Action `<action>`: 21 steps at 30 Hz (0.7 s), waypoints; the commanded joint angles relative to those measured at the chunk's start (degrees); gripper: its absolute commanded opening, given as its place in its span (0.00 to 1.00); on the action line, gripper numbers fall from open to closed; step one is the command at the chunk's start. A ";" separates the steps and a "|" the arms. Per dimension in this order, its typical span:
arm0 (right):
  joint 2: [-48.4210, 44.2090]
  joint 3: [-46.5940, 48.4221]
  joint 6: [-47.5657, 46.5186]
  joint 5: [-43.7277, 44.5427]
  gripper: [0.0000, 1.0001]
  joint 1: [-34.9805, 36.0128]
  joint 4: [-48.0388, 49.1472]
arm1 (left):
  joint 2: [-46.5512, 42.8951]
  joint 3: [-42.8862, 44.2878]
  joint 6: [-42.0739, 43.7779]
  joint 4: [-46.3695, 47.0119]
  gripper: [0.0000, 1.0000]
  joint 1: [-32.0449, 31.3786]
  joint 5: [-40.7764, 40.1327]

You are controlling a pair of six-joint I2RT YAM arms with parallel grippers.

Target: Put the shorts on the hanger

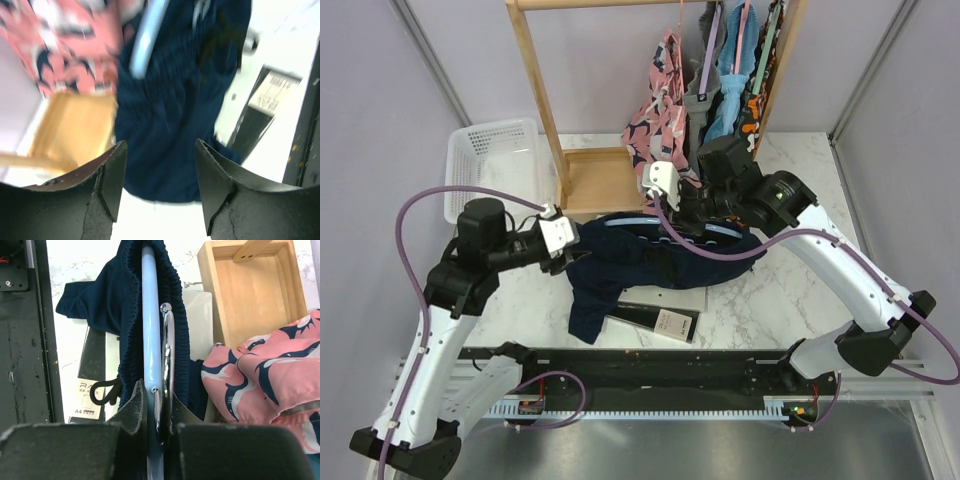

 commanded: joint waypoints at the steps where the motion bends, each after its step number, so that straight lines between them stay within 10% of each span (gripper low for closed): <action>1: -0.91 1.87 -0.47 -2.05 0.00 0.98 2.36 | 3.08 9.14 -4.50 0.91 0.60 -0.82 10.62; 10: 0.23 4.07 -1.25 -2.32 0.00 3.70 1.66 | 9.32 10.04 -0.19 2.23 0.48 -13.39 2.38; 21: -3.46 2.75 -4.33 1.11 0.00 4.23 -0.10 | 5.46 2.31 4.29 2.14 0.22 -9.98 -9.06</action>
